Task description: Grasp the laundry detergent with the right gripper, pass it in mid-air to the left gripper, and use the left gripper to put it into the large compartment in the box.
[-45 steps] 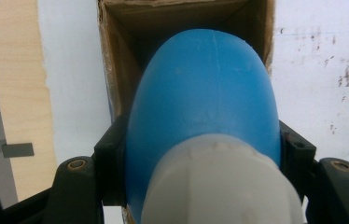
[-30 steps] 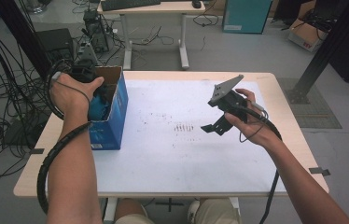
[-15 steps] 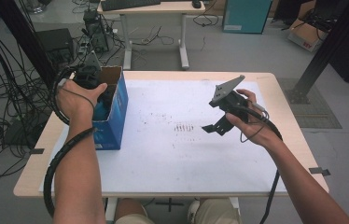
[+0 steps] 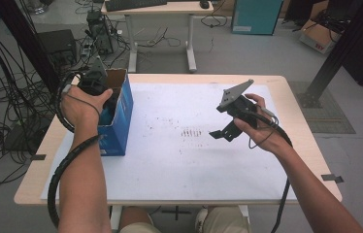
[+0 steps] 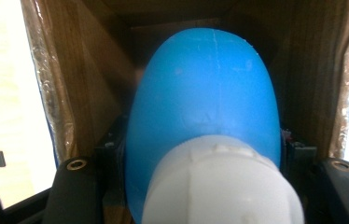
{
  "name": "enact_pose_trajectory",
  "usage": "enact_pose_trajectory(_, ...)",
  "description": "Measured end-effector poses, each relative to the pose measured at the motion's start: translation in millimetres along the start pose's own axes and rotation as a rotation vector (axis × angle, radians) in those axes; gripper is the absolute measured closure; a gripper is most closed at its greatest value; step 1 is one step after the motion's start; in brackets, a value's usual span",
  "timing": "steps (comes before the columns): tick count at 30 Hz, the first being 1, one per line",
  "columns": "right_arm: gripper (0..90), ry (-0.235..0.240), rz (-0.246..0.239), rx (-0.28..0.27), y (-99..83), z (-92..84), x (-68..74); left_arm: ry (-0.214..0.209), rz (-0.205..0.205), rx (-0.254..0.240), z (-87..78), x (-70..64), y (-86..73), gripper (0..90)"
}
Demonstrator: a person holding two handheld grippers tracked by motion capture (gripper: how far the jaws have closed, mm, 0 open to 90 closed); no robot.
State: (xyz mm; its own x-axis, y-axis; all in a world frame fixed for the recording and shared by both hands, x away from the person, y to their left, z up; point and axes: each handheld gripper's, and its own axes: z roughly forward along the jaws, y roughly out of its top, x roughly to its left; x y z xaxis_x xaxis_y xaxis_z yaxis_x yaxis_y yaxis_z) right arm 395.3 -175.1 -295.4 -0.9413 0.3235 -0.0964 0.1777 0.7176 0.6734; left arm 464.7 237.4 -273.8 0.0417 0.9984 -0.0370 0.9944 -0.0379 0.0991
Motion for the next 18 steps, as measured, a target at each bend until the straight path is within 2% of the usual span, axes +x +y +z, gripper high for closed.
enact_pose_trajectory(18,5.5,-0.008,0.001,-0.001,0.1,-1.7,0.0,-0.002,-0.001,-0.010,0.2,0.7,-2.2,36.8)
